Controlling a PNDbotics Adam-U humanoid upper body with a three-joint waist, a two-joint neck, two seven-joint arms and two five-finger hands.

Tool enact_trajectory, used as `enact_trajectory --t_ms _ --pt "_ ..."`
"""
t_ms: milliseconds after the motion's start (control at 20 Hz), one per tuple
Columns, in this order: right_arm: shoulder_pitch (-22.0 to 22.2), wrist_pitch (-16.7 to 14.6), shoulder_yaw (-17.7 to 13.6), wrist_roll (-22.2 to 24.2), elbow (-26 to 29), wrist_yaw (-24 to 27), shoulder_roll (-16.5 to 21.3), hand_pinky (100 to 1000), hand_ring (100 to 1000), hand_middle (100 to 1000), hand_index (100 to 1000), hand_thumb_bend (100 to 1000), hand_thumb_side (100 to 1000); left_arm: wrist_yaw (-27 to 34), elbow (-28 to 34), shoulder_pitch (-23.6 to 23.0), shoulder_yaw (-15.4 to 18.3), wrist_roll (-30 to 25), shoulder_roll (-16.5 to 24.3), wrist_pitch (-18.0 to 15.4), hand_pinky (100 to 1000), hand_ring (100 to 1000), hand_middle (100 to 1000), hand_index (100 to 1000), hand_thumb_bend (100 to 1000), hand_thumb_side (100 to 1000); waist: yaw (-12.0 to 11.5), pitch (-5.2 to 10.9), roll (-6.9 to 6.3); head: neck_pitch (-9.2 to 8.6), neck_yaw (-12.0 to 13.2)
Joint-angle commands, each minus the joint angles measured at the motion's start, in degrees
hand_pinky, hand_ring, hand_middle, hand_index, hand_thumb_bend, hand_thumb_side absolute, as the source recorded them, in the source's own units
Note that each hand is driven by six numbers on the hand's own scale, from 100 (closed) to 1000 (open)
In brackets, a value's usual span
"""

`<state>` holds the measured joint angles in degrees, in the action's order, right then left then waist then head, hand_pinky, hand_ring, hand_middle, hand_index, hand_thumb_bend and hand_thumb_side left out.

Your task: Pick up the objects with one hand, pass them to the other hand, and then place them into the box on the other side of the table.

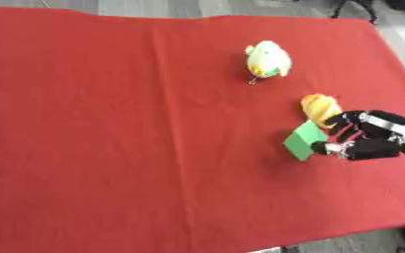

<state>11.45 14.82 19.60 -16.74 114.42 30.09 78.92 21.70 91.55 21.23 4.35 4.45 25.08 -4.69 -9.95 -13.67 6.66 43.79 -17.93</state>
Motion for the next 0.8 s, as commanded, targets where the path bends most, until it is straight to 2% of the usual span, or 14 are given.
enact_trajectory --t_ms 50,800 --pt "-0.79 0.27 -0.15 -0.21 0.17 0.51 1.15 734 758 732 864 482 527 0.26 0.7 0.87 -0.05 -0.13 0.78 0.03 1000 773 739 723 124 705 -0.07 0.08 -0.2 0.33 -0.42" --pt "-1.96 0.77 0.99 0.21 0.17 1.35 0.87 733 754 730 860 475 542 0.14 0.7 1.04 -0.24 -0.38 0.7 0.16 1000 774 740 719 124 708 -0.43 -0.17 -0.16 0.33 -0.81"
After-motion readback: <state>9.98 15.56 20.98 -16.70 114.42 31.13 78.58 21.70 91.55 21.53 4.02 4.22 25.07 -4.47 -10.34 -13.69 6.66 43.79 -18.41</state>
